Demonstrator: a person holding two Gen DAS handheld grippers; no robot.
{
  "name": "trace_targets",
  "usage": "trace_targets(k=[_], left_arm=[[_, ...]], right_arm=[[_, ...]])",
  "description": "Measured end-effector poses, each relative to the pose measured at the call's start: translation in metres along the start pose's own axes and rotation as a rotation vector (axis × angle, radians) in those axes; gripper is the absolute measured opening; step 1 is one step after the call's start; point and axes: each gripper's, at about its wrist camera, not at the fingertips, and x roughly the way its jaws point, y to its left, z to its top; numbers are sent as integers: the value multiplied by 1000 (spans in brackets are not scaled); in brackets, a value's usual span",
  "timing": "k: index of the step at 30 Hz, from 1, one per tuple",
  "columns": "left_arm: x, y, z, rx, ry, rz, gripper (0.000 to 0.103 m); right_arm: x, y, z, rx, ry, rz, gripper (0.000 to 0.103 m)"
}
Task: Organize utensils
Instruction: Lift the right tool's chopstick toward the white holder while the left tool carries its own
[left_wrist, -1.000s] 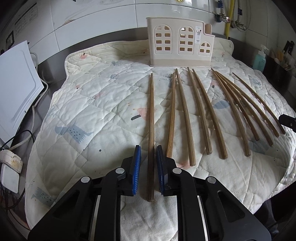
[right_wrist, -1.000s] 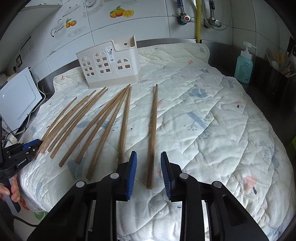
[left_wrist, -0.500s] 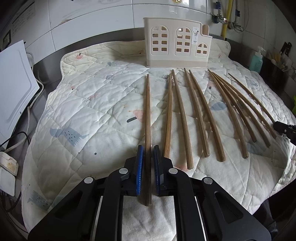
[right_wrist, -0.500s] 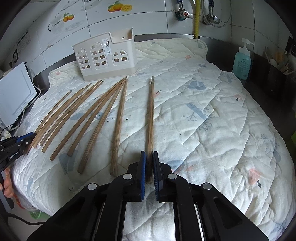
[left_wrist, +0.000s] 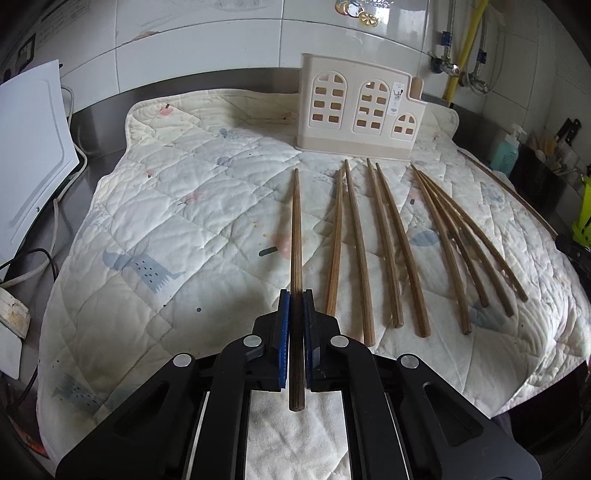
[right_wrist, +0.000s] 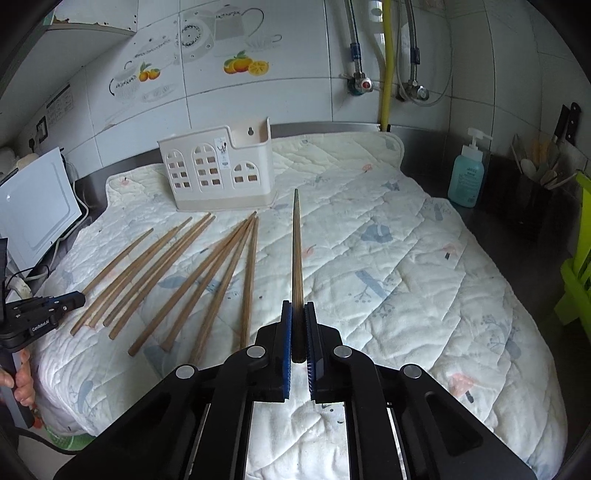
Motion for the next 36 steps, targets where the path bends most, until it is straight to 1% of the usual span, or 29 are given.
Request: trace_targets(k=[5,10,15,21,25,27,32,36], left_arm=[[-12,2,9,-17,-28,-14,5],[-22,0,19,-9,-59,-11,5],[-24,3,27,-15,-59,-20,5],[-28,4,38,-4,-81,-18,5],[-26,5,39,-5,-76,-18,5],[-26,5,40,0,-75,-17,5],[-25,3,45,10,-80,-13,5],[-28,5,54,8,-91,-22,5]], right_arm=[[-8,3,12,-19,-16,1,7],[-8,6,15,-29,-11,7,7],[-7,9,18,-40,-2,10,7],[-4,12,21,-57,-2,6,7],[1,9,18,-29,14,10,7],[0,7,19,-13,3,14,7],[0,9,27,-24,-18,13,7],[-5,11,43,-30,-64,23,7]])
